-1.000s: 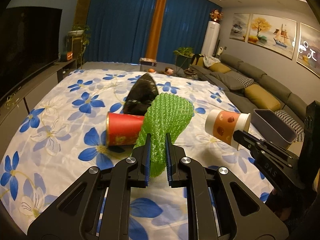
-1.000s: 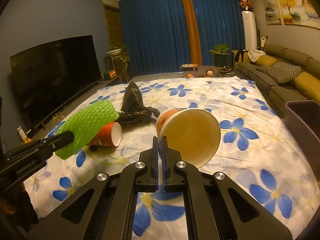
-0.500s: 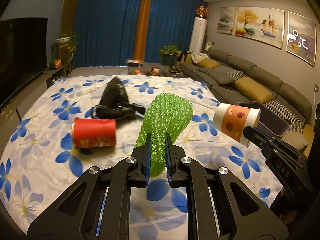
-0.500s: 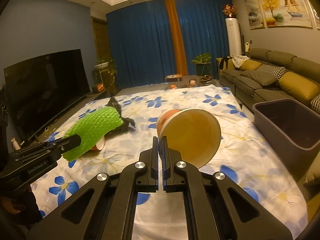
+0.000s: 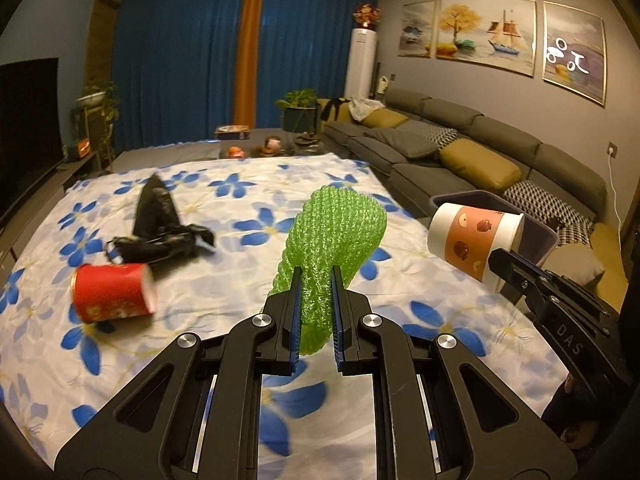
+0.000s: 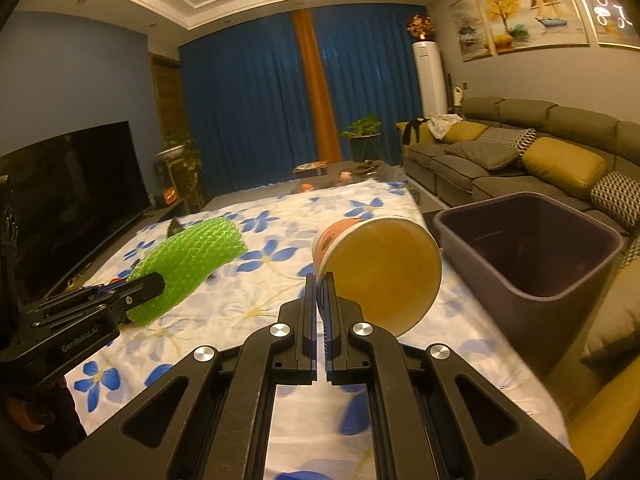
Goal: Collect trash
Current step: 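Lift the green net and white-orange cup toward the grey bin with both tools, then carry the green net and white-orange cup over the grey bin with both tools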
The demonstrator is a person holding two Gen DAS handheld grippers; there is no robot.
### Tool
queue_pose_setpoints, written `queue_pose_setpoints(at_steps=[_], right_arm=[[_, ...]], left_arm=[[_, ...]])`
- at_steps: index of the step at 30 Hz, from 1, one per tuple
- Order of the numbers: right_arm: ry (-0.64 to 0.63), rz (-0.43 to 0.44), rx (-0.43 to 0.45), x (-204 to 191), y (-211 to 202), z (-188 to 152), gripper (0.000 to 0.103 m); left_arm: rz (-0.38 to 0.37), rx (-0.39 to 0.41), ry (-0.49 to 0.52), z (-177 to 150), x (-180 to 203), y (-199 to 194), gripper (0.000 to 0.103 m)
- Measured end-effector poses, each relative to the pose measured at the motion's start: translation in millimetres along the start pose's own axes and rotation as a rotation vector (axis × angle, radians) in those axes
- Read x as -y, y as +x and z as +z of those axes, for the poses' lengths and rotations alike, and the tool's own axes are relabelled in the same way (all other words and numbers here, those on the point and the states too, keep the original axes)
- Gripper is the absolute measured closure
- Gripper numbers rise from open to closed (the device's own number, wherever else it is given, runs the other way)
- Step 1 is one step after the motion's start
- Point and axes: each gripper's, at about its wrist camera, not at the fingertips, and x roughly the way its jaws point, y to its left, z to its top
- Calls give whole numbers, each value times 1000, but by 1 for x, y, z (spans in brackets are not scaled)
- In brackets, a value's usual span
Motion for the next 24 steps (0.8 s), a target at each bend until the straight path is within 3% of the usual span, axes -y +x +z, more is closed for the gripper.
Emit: queue_pose_setpoints(at_steps=[24], right_arm=[[35, -177, 61, 89, -12, 16, 99]], left_arm=[[-171, 25, 112, 36, 111, 60, 91]])
